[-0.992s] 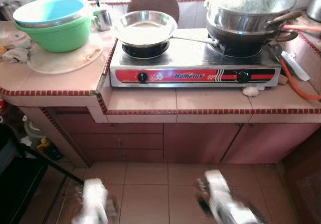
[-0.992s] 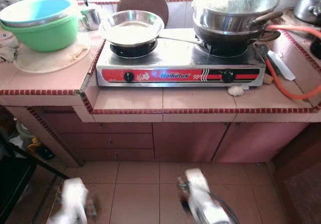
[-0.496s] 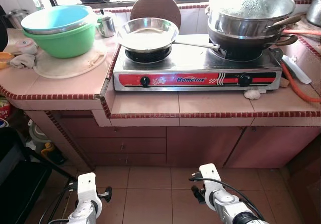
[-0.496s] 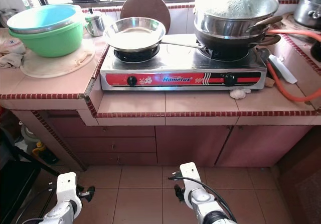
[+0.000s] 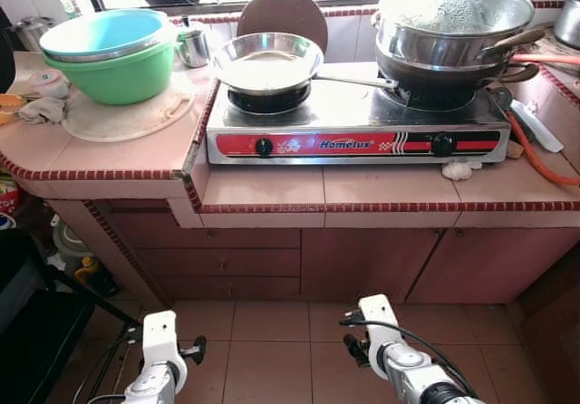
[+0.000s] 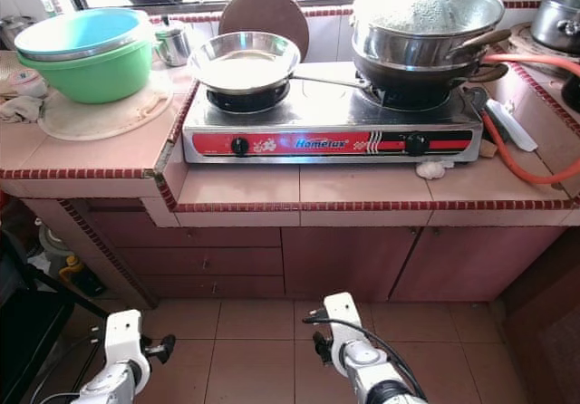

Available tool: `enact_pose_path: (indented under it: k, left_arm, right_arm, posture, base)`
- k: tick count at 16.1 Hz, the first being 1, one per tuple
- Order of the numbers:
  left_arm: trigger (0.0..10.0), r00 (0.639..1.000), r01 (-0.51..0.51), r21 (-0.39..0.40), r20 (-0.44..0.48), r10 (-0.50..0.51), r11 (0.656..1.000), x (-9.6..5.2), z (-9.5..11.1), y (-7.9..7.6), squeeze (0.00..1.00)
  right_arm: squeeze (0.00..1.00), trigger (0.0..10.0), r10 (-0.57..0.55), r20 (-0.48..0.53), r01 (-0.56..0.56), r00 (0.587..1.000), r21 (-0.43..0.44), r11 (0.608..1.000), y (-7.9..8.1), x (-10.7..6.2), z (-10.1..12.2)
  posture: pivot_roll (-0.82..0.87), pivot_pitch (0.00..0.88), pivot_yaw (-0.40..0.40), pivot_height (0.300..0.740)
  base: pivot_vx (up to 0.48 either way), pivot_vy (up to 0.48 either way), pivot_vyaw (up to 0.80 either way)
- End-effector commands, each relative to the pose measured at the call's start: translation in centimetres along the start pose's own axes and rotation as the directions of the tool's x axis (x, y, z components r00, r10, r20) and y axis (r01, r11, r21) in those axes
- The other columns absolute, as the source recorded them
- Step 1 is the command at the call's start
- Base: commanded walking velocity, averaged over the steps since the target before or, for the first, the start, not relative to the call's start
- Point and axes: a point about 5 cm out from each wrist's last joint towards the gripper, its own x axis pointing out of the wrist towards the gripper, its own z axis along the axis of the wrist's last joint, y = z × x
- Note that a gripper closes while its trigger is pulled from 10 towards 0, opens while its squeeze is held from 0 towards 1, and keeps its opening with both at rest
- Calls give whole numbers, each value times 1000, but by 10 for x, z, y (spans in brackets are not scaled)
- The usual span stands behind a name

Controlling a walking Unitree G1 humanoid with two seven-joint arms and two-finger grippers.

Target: Kitchen organization

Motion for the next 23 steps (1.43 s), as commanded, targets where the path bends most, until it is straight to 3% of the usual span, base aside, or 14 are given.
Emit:
enact_pose_path:
  k: [1, 3, 8, 11, 14, 15, 17, 19, 22, 23]
  left_arm:
    - [10000, 1000, -19, 45, 7, 19, 999, 0, 2, 1, 0]
    - [10000, 999, 39, -40, 12, -39, 998, 0, 2, -1, 0]
    - [10000, 999, 49, -8, 2, -49, 999, 0, 1, -3, 0]
    - [10000, 999, 51, -28, 10, -51, 998, 0, 2, -2, 0]
    - [10000, 998, 52, -38, 34, -50, 998, 1, 9, 2, 0]
    - [10000, 995, 80, -48, 69, -76, 996, 2, 17, 3, 0]
    - [10000, 986, 127, 19, 105, -128, 992, 2, 26, 1, 0]
    - [10000, 954, 202, 92, 208, -217, 975, 1, 47, -1, 0]
    - [10000, 896, 199, 182, 363, -254, 963, -8, 73, 1, 0]
    - [10000, 853, 181, 215, 452, -262, 960, -19, 82, 0, 0]
  right_arm:
    - [0, 10000, 17, 10, -17, 1000, 31, 999, 3, 1, 5]
    - [0, 10000, 13, -6, -13, 1000, 25, 1000, 1, 0, 2]
    - [0, 10000, 7, -25, -6, 1000, 31, 999, -1, 0, -4]
    - [0, 10000, 5, -21, -4, 1000, 52, 999, -1, -1, -4]
    - [0, 10000, 2, 17, -4, 1000, 129, 992, -4, 0, 2]
    - [0, 10000, -27, 48, 17, 998, 209, 978, -11, -1, 8]
    - [0, 10000, -39, 90, 10, 995, 301, 953, -18, -2, 15]
    - [0, 10000, -22, 181, -32, 983, 286, 958, -25, -4, 34]
    - [0, 10000, 31, 322, -103, 946, 210, 972, -28, -8, 60]
    - [0, 10000, 66, 395, -133, 916, 144, 981, -28, -12, 72]
  posture:
    - [-118, 0, 53, 740]
    - [-120, 0, 55, 740]
    - [-125, 0, 60, 740]
    - [-127, 0, 62, 740]
    - [-130, 0, 62, 740]
    - [-134, 0, 58, 740]
    - [-134, 0, 58, 740]
    - [-129, 0, 50, 740]
    - [-125, 0, 49, 740]
    - [-120, 0, 52, 740]
  base:
    - [0, 0, 0]
    - [0, 0, 0]
    - [0, 0, -596]
    - [0, 0, -742]
    - [0, 0, 0]
    - [0, 0, 0]
    - [0, 0, 0]
    - [0, 0, 0]
    - [0, 0, 0]
    - [0, 0, 0]
